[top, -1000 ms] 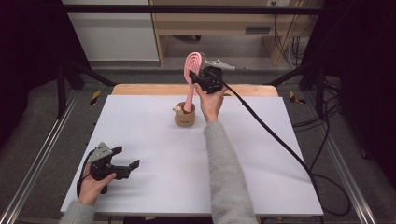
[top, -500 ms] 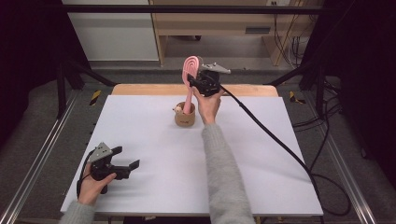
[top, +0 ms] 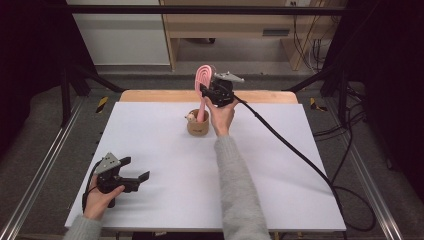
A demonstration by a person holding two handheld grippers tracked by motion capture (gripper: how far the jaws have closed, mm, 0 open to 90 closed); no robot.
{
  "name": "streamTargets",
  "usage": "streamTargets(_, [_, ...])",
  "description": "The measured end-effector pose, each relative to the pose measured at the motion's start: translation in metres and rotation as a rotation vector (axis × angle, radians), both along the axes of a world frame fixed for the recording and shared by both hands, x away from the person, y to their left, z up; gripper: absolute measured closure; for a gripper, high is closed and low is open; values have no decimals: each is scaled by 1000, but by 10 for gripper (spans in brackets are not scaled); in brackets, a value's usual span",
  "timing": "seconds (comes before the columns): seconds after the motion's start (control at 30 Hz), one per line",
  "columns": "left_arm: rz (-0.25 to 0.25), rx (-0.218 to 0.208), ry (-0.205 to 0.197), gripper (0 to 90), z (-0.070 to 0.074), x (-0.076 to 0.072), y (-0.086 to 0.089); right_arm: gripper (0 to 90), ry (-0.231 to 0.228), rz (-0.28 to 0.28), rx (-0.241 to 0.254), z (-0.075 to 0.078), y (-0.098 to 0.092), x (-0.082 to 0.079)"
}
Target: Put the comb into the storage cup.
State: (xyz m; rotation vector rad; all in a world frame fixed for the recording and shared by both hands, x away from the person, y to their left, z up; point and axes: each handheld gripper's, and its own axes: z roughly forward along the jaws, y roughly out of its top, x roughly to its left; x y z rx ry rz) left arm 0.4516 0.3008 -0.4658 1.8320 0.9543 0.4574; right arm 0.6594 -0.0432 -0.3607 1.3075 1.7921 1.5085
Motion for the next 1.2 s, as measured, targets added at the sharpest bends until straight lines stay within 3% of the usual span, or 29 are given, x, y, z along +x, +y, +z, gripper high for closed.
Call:
streamTargets(0.5, [-1,4,1,24,0,0,0,635,34,-9,26,-16,-1,-1])
streamTargets(1.2, [-3,7,1,24,-1,0,-1,632,71,-22,46,-25,-11,0])
